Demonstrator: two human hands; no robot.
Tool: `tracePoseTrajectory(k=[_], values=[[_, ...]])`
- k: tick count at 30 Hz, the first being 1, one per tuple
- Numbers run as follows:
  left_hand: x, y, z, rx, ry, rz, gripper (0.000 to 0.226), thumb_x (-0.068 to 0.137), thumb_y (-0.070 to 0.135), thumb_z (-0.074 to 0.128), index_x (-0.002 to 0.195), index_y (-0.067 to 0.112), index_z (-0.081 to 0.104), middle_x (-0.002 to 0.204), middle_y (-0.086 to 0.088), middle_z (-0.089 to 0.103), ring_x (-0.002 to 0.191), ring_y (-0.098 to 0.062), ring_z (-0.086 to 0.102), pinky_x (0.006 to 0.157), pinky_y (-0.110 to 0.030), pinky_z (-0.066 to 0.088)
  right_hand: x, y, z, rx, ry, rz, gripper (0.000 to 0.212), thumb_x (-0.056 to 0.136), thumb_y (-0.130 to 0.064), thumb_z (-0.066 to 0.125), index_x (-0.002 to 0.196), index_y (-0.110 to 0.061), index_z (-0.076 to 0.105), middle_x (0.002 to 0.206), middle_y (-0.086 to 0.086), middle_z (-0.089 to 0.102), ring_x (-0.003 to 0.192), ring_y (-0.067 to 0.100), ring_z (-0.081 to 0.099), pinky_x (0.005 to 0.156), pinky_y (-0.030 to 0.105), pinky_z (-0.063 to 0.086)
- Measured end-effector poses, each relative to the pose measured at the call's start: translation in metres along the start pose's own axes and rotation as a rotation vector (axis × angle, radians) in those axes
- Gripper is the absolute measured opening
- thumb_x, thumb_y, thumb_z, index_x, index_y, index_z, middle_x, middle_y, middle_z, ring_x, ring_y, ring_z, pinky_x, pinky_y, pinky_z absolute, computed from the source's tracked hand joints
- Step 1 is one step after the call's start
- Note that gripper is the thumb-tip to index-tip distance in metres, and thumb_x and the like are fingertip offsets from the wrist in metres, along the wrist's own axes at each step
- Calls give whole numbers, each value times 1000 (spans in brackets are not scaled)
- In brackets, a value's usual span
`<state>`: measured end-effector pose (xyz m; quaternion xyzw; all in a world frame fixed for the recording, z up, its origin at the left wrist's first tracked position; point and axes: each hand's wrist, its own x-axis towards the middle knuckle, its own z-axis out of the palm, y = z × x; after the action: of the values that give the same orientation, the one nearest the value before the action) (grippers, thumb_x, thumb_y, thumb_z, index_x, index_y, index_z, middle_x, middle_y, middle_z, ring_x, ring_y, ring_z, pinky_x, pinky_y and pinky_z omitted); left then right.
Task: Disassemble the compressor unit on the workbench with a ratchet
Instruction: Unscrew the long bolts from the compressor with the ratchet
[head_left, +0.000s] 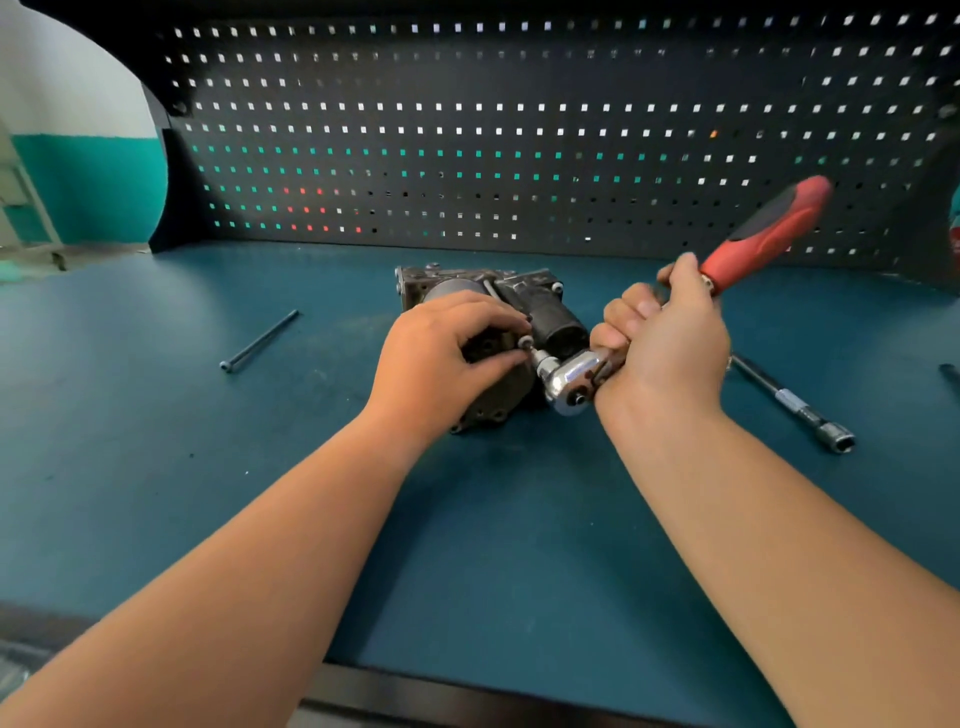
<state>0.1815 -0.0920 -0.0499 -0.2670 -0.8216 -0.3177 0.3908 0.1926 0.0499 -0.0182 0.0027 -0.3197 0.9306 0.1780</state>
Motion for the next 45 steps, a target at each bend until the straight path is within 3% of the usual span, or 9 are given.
tracePoseTrajectory(k=[4, 16, 19, 23, 27, 31, 37, 42, 45], values=[[0, 1, 0, 2, 7, 1, 21, 69, 12, 76, 90, 11, 74, 93, 2, 71, 90, -11, 63, 84, -25, 48, -11, 1, 6, -84, -68, -111, 25, 101, -24, 37, 78, -17, 37, 43, -11, 30, 37, 5, 25, 37, 15, 25], [0, 4, 3, 3, 17, -27, 20, 67, 15, 72, 86, 12, 73, 90, 1, 71, 87, -17, 65, 78, -33, 50, -27, 7, 6, -368, -328, -411, 21, 99, -19, 39, 79, -20, 38, 49, -16, 33, 42, 2, 29, 42, 16, 28], [0, 5, 1, 4, 9, -11, 21, 66, 13, 71, 87, 11, 73, 90, 0, 71, 86, -18, 66, 76, -35, 53, -27, 9, 7, -271, -257, -342, 24, 102, -19, 37, 78, -18, 35, 50, -14, 31, 42, 3, 27, 41, 16, 26], [0, 8, 3, 65, 2, 40, 26, 63, 14, 70, 88, 13, 74, 90, -1, 69, 82, -12, 61, 70, -27, 47, -15, 6, 7, -180, -48, -225, 28, 102, -24, 37, 76, -17, 32, 46, -13, 30, 39, 4, 26, 39, 16, 27], [-1, 15, 4, 192, 3, 169, 19, 61, 10, 69, 79, 9, 75, 79, -7, 65, 63, -22, 59, 56, -26, 43, -6, 5, 5, -120, 52, -132, 27, 102, -27, 38, 77, -17, 35, 44, -13, 30, 38, 4, 26, 38, 15, 29], [0, 17, 3, 221, 33, 220, 26, 68, 20, 52, 74, 10, 75, 74, -4, 66, 55, -23, 57, 52, -30, 39, -7, 2, 5, -105, 18, -82, 28, 101, -29, 39, 75, -18, 37, 44, -12, 32, 38, 5, 28, 39, 16, 29], [0, 8, 7, 221, 52, 221, 16, 70, 23, 60, 74, 16, 75, 75, 3, 65, 61, -9, 46, 55, -24, 32, -1, -16, 7, -93, -101, 147, 45, 94, -57, 34, 77, -18, 45, 45, -5, 33, 37, 10, 27, 38, 20, 30], [2, 5, 11, 214, 78, 263, 18, 71, 25, 57, 74, 20, 74, 88, 15, 55, 65, -3, 46, 58, -20, 32, -6, -19, 12, 47, -219, 222, 43, 85, -58, 43, 70, -18, 48, 46, -3, 25, 36, 10, 24, 35, 22, 32], [2, 8, 11, 227, 103, 304, 17, 69, 25, 57, 77, 26, 73, 95, 16, 58, 70, -3, 54, 63, -22, 35, -8, -16, 13, 81, -209, 175, 45, 77, -58, 43, 62, -16, 38, 43, -3, 22, 32, 9, 20, 32, 20, 26]])
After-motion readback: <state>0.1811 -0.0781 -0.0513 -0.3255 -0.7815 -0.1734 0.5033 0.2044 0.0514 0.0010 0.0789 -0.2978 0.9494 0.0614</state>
